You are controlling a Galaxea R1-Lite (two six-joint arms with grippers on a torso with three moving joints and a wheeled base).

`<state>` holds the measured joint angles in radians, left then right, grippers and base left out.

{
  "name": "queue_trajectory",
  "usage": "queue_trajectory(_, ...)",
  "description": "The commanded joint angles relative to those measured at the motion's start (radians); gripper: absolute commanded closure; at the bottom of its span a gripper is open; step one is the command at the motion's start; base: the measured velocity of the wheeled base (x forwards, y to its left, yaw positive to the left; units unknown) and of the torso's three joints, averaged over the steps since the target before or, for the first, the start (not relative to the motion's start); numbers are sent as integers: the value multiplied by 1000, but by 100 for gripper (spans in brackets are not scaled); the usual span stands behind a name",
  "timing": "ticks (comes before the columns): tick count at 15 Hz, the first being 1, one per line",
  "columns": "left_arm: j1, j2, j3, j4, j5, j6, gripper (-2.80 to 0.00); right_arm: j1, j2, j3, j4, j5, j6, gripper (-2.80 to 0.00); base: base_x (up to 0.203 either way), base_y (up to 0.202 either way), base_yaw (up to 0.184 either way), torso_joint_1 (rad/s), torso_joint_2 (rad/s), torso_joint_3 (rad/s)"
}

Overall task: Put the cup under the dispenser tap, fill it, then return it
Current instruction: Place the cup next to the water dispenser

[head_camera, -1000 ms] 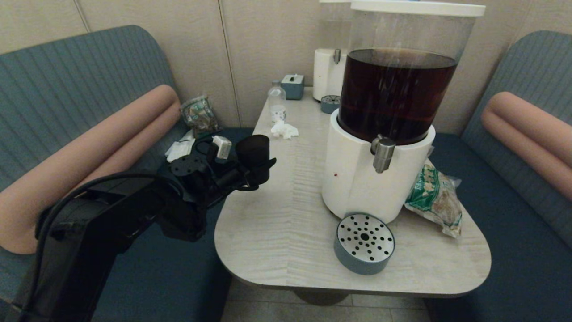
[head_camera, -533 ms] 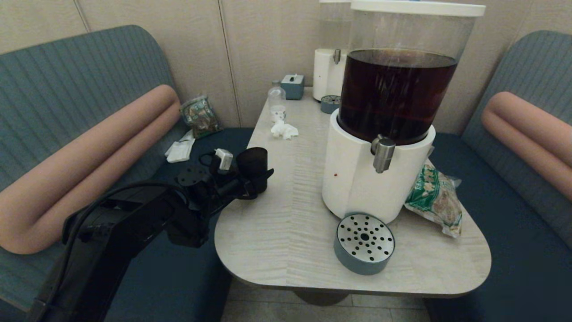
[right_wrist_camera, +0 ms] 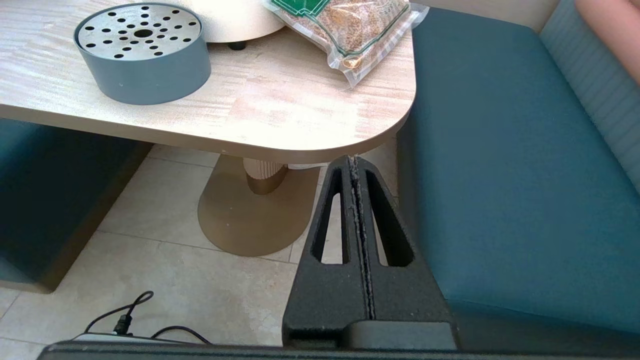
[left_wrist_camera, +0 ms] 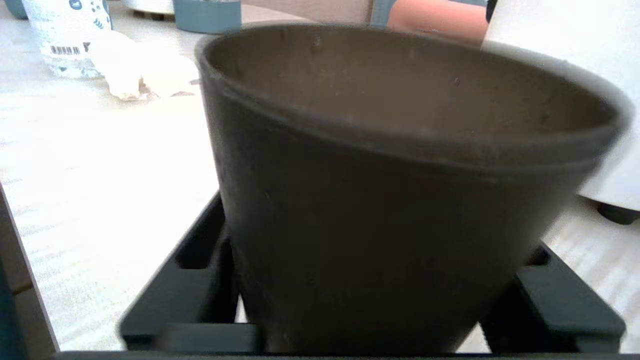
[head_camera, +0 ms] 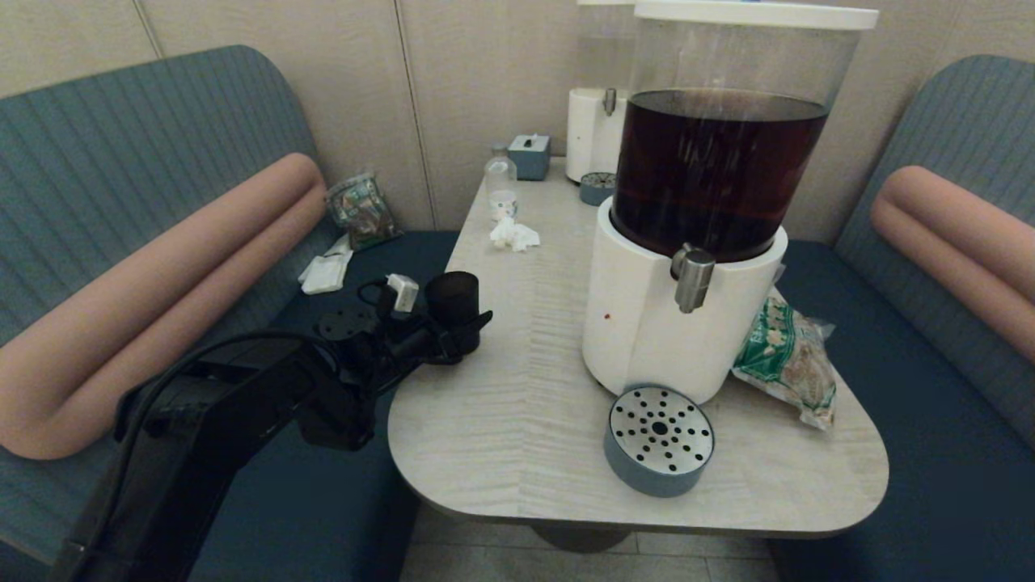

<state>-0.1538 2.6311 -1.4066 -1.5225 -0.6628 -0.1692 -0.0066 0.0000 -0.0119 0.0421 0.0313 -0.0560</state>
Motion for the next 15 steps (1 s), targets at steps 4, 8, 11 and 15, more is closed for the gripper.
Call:
queue_trajectory(4,-1,-9,14,-7,-5,-1,-280,0,0,0,-1,1,-1,0,0,0,0,0,0,0)
queue_trajectory(8,0,-41,75,-7,-5,-1,-280,0,0,0,1,1,-1,0,0,0,0,0,0,0)
queue_trajectory(11,0,-99,178,-7,-5,-1,-280,0,1,0,0,1,-1,0,0,0,0,0,0,0)
queue_trajectory(15,7,-155,270,-7,-6,2,-280,0,0,0,-1,1,-1,0,0,0,0,0,0,0)
